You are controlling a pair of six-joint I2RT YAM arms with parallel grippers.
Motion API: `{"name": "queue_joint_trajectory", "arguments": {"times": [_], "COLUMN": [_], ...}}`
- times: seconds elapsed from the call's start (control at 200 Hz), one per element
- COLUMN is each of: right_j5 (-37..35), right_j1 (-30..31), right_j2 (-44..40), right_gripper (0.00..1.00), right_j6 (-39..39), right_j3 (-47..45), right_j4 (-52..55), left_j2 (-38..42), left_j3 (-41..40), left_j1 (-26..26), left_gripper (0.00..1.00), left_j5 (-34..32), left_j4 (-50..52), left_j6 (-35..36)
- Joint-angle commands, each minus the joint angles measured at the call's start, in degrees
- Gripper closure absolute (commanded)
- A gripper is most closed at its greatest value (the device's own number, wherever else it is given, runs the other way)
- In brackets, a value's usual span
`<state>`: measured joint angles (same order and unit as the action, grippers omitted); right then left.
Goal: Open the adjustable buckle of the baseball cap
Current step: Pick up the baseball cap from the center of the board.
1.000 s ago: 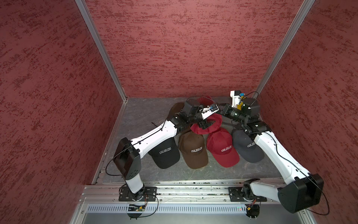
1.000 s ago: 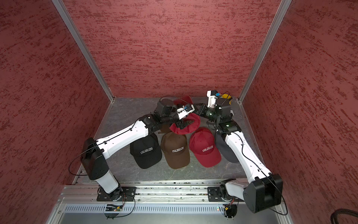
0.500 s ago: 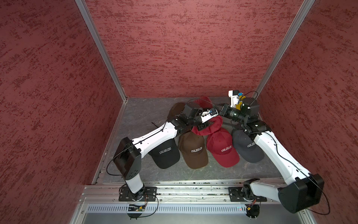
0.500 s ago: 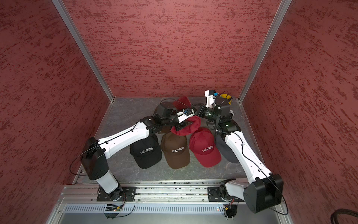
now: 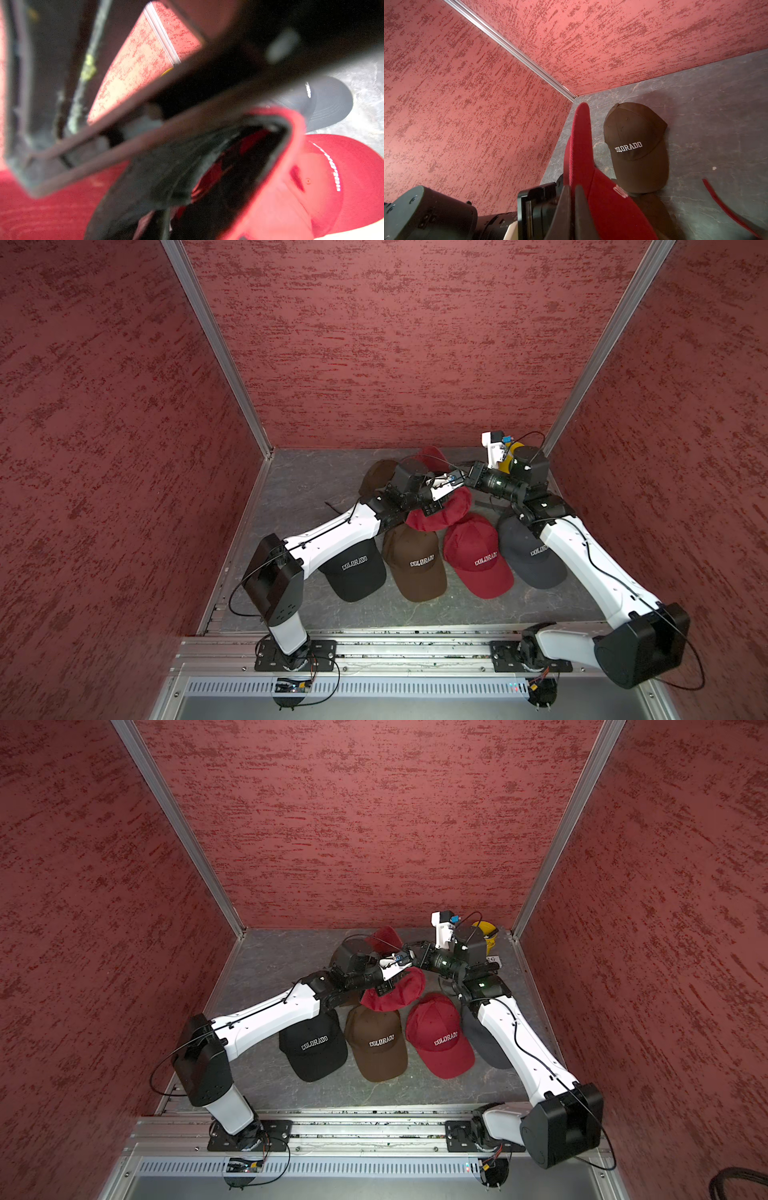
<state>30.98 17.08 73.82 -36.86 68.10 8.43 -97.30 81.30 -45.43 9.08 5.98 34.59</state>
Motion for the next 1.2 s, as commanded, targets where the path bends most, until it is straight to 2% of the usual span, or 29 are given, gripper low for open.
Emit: {"name": "queue_joint_trajectory", "arguments": {"times": [0.0, 0.105, 0.225, 0.401, 0.636, 0.796, 0.972, 1.027, 1.097, 1.192], "right_j5": [0.16, -0.9, -3.51, -7.76, -11.97, -15.35, -17.58, -18.38, -19.37, -21.31], "right_j1": [0.46, 0.42, 0.6, 1.18, 2.29, 3.77, 3.95, 4.0, 3.94, 3.97], "right_j2": [0.66, 1.66, 3.96, 7.13, 11.42, 14.08, 14.95, 14.86, 14.77, 14.79], "right_gripper": [1.0, 1.0, 1.0, 1.0, 1.0, 1.0, 0.98, 0.94, 0.76, 0.64], "right_j6": [0.95, 1.67, 4.09, 6.69, 9.36, 13.03, 13.68, 14.46, 15.95, 18.03], "right_j3": [1.78, 2.22, 4.88, 7.98, 11.18, 14.74, 15.88, 16.25, 17.13, 18.9], "right_j4": [-2.71, -2.96, -1.24, -0.29, 0.1, 2.82, 1.39, 1.24, 1.48, 2.65], "left_j2": [2.52, 3.55, 4.56, 4.9, 5.91, 5.29, 3.57, 3.34, 3.41, 3.76], "left_j3": [-0.7, 0.04, 1.34, 4.78, 5.63, 7.25, 9.22, 9.23, 8.8, 8.35], "left_j1": [-0.86, -0.98, -0.85, 1.01, 5.84, 7.71, 9.67, 10.84, 12.29, 13.81], "left_gripper": [0.9, 1.0, 1.0, 1.0, 1.0, 1.0, 1.0, 1.0, 1.0, 1.0], "left_j5": [2.25, 4.24, 6.41, 11.39, 22.56, 27.54, 31.16, 32.29, 33.46, 34.24], "left_j4": [0.22, 4.05, 7.96, 13.02, 10.42, 10.51, 10.8, 9.32, 6.77, 2.92], "left_j6": [0.86, -1.07, -4.83, -14.99, -31.79, -38.37, -45.65, -49.11, -53.49, -58.61]}}
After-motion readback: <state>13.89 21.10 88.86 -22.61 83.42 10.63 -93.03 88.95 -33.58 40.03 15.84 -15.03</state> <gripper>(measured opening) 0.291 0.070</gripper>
